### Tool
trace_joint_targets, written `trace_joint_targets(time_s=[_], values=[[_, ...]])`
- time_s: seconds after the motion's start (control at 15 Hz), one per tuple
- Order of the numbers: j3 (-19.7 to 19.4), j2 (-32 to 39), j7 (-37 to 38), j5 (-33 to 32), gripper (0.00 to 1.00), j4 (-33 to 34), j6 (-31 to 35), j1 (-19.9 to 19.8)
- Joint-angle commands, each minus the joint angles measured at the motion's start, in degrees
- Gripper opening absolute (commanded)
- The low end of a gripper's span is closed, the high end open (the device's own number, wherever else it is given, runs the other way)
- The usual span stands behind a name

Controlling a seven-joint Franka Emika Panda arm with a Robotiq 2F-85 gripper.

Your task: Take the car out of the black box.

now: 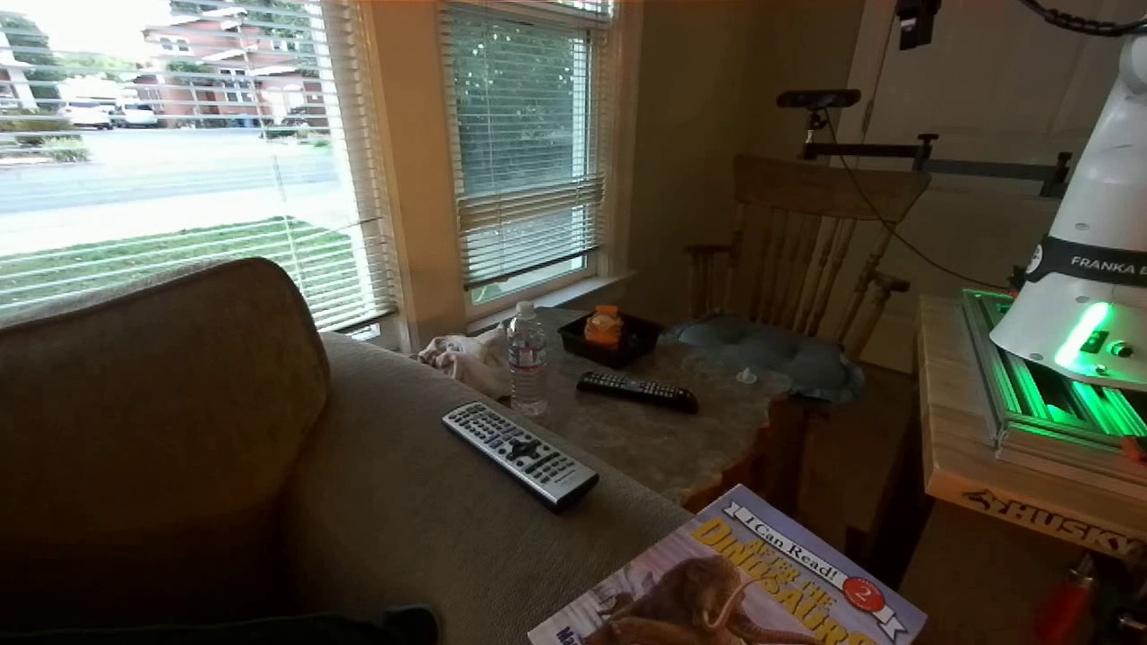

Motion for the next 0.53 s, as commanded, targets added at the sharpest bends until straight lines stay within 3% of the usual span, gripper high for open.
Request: trace_joint_targets(time_s=[0.0,0.47], values=[[-1.5,0.8,0.5,0.4,1.00,1.6,0.8,2.1],[-6.9,17.7,-0.3,2.7,1.00,5.9,26.6,3.8]])
